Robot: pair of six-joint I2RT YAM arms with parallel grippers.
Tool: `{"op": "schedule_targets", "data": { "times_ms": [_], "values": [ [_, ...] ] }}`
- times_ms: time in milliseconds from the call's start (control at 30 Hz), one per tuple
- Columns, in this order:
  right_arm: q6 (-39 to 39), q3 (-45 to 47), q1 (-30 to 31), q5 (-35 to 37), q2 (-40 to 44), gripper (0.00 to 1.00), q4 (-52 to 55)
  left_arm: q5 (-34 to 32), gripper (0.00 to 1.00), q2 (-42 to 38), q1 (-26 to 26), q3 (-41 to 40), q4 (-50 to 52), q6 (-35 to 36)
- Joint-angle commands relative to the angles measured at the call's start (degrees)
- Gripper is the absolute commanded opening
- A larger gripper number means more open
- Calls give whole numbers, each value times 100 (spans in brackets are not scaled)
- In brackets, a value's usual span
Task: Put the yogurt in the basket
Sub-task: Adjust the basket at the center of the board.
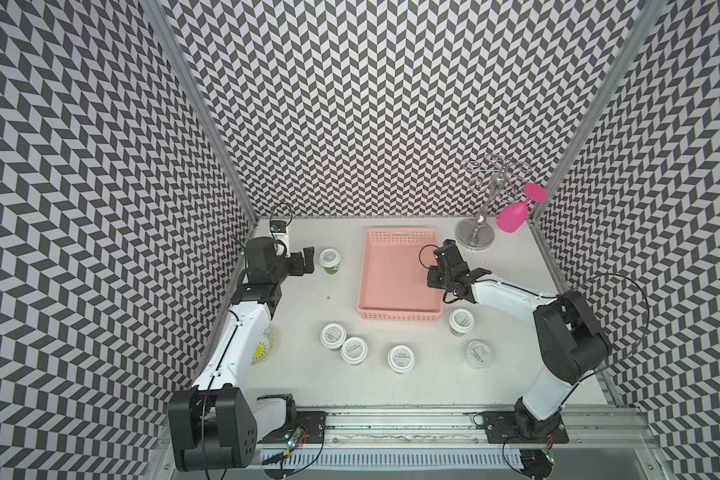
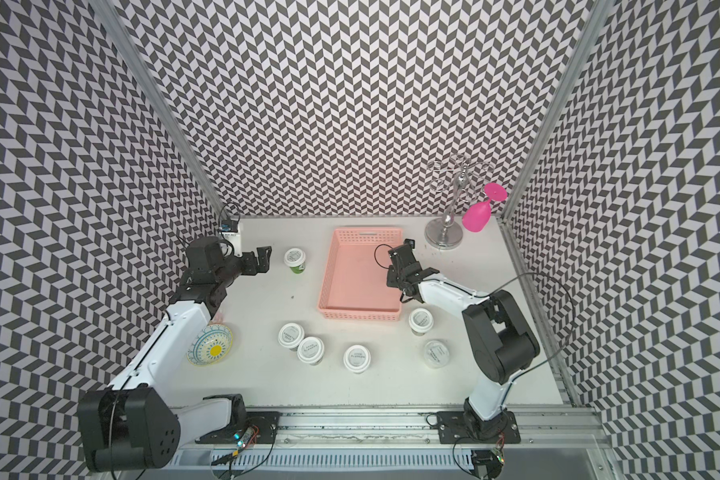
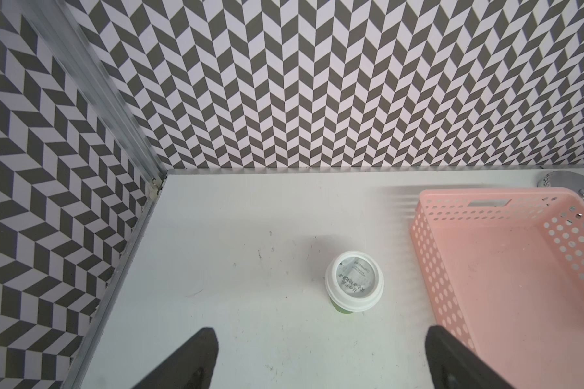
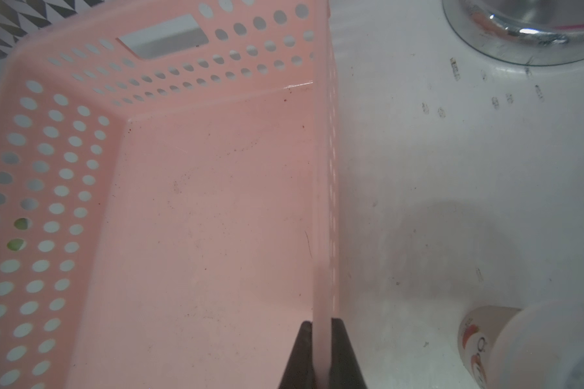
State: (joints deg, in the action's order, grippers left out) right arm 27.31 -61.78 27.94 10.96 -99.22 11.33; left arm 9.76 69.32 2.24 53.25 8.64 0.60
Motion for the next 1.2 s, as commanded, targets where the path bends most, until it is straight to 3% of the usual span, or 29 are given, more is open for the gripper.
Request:
{"op": "schedule_targets", "data": {
  "times_ms": [0,200,533,767,1167],
  "values": [
    [-260,120,-26,-403,267,3,-596,193,100,56,-31,108,27,158],
    [-2,153,-30,-253,218,3,-488,445,100,95,-35,168,131,359],
    [306,288,-34,-648,-79,7,-746,512,100,231,-81,175,35,275],
    [240,200,-33,-766,-82,23,-589,433,100,403,-147,232,47,273],
    [-181,399,-52,-167,1228,41,-84,273,100,608,-250,203,31,212]
  ]
}}
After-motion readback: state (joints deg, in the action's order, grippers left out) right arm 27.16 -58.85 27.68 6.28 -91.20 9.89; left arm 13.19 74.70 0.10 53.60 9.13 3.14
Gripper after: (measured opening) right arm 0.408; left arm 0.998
